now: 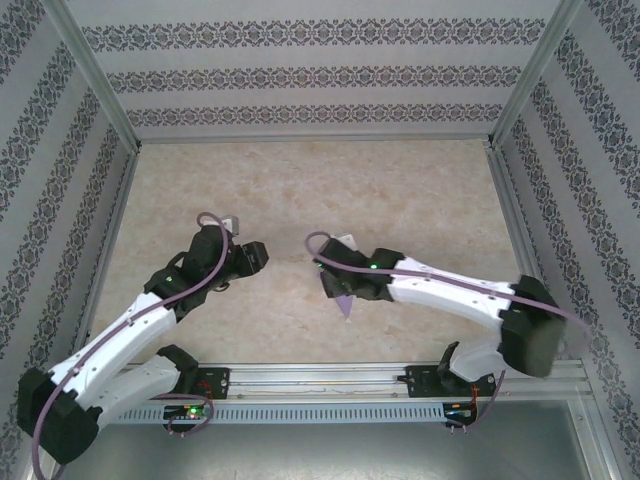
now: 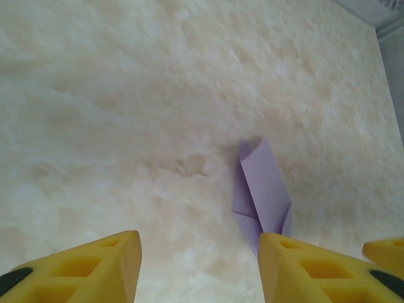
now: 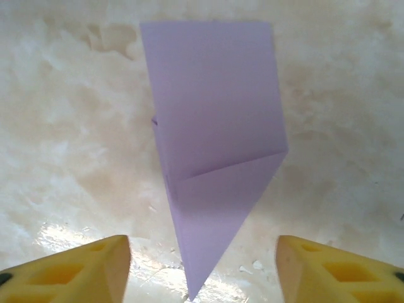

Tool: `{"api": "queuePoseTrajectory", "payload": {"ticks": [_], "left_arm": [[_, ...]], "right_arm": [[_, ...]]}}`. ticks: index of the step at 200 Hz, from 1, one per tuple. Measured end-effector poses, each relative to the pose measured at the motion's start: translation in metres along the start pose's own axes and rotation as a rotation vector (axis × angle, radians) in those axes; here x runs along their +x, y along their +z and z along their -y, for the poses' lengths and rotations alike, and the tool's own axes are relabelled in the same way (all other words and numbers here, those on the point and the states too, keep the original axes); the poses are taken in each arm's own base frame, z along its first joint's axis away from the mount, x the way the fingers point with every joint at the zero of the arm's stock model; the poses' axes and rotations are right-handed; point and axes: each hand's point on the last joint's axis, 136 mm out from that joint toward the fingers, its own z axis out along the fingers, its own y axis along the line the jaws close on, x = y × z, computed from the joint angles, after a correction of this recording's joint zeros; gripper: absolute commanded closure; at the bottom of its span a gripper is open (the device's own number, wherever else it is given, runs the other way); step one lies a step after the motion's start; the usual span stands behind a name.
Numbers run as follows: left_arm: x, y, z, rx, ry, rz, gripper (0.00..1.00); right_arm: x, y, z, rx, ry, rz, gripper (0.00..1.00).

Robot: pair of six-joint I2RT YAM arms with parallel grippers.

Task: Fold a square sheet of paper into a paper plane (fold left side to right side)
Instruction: Turn over the paper at the center of the table.

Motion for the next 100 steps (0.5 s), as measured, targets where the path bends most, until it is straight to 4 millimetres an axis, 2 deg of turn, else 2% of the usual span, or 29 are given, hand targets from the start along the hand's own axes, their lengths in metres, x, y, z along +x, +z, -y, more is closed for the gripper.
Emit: {"api": "queuePoseTrajectory", "payload": {"ticks": [26,73,100], "left_arm": [[0.013,0.025,0.016,0.071,-0.048,-0.079,0.45],[0.049,0.067,0.047,0.172,-0.081,-0.199,0.43],[0.062,0.090,0.049,0.168,-0.105,-0.245,0.42]], "right_arm": [[0.000,-0.009,0.031,-0.054,0.118,0.053,0.21],[0.020,-0.006,0.089,-0.145,0.382,0.122,0.02],[0.028,-0.008,0.107,-0.218,0.502,0.171,0.02]]}}
